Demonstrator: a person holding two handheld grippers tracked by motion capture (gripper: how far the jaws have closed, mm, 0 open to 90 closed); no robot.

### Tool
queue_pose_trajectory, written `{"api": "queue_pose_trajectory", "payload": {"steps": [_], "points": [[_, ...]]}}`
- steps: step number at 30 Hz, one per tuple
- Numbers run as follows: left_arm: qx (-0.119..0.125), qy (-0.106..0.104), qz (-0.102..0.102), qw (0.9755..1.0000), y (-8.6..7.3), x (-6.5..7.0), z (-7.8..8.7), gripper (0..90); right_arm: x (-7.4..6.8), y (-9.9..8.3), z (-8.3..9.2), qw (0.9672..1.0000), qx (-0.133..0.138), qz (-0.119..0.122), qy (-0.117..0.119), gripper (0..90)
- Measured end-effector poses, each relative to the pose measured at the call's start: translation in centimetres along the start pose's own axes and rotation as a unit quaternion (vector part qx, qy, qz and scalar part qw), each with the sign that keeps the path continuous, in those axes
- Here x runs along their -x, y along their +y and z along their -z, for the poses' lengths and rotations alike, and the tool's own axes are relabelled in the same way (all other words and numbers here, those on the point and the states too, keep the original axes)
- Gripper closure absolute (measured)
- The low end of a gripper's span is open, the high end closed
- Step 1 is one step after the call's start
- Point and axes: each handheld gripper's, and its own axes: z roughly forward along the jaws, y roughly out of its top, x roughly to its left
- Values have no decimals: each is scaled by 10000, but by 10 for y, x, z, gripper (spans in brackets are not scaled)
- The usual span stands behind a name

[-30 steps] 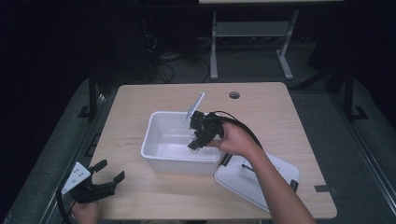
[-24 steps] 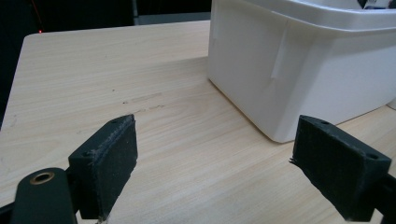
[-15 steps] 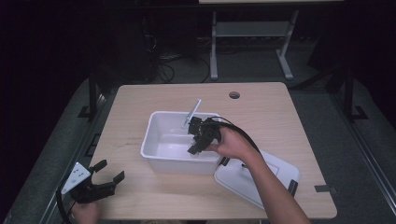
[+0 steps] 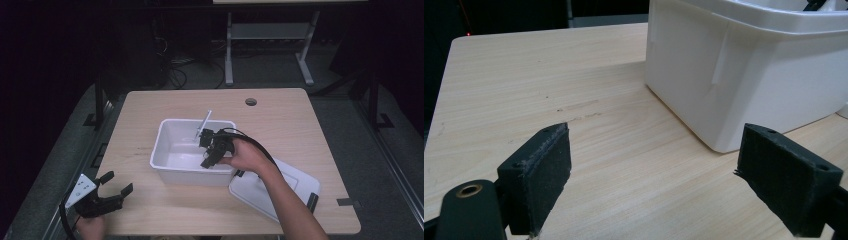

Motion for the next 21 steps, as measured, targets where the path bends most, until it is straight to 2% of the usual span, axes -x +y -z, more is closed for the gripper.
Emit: {"api": "queue_pose_trajectory", "payload": {"steps": [6, 15, 21], "points": [[-5, -2, -1, 10000, 0, 0, 0, 130, 0, 1, -1, 10000, -36, 5, 57, 648], [1, -1, -5, 10000, 0, 0, 0, 130, -1, -1, -8, 9997, -214, 24, 76, 668], [2, -3, 0, 10000, 0, 0, 0, 130, 0, -1, -5, 9998, -184, 21, 78, 672]]}}
